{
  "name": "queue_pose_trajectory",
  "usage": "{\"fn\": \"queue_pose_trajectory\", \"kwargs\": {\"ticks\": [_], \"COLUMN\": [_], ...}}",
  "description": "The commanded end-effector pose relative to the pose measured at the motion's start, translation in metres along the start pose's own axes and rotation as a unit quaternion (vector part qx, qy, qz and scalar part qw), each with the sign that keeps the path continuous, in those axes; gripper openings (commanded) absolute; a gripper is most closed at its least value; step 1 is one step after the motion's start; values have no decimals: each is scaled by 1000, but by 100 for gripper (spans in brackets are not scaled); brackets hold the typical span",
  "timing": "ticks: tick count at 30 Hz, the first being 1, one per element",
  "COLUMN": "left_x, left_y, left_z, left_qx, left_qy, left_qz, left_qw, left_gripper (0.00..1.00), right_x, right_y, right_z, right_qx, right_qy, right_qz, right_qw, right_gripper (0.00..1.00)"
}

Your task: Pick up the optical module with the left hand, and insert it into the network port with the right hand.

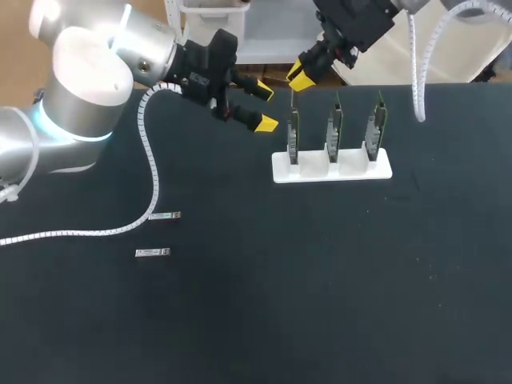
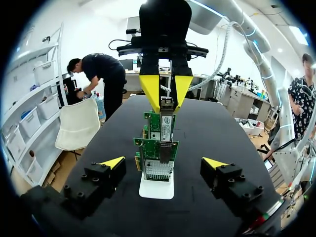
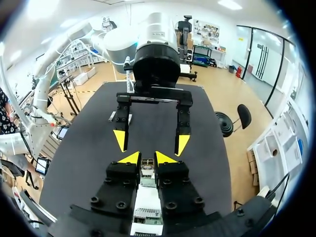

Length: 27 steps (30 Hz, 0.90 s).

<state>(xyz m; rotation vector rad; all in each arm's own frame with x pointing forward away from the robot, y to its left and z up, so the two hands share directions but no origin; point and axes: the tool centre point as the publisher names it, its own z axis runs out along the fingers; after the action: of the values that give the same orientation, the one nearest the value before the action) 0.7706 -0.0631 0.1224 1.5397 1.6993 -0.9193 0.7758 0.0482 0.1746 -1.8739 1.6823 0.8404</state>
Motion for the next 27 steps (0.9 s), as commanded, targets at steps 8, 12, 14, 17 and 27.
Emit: {"fn": "queue_pose_trajectory", "kwargs": {"ticks": [8, 12, 14, 17, 27], "left_x": [-1, -1, -1, -1, -1], "left_y": [1, 1, 1, 1, 1], "left_z": [0, 0, 0, 0, 0], "left_qx": [1, 1, 1, 1, 1], "left_qy": [2, 2, 2, 2, 2], "left_qz": [-1, -1, -1, -1, -1], "left_qw": [1000, 1000, 1000, 1000, 1000], "left_gripper": [100, 100, 100, 100, 100], "right_x": [0, 0, -1, 0, 3], "right_y": [5, 8, 10, 11, 14], "right_z": [-2, -3, -4, -3, -1], "right_qx": [25, 32, 33, 33, 33], "right_qy": [7, 11, 11, 13, 17], "right_qz": [-22, -30, -32, -34, -31], "right_qw": [999, 999, 999, 999, 999], "right_gripper": [0, 0, 0, 0, 0]}}
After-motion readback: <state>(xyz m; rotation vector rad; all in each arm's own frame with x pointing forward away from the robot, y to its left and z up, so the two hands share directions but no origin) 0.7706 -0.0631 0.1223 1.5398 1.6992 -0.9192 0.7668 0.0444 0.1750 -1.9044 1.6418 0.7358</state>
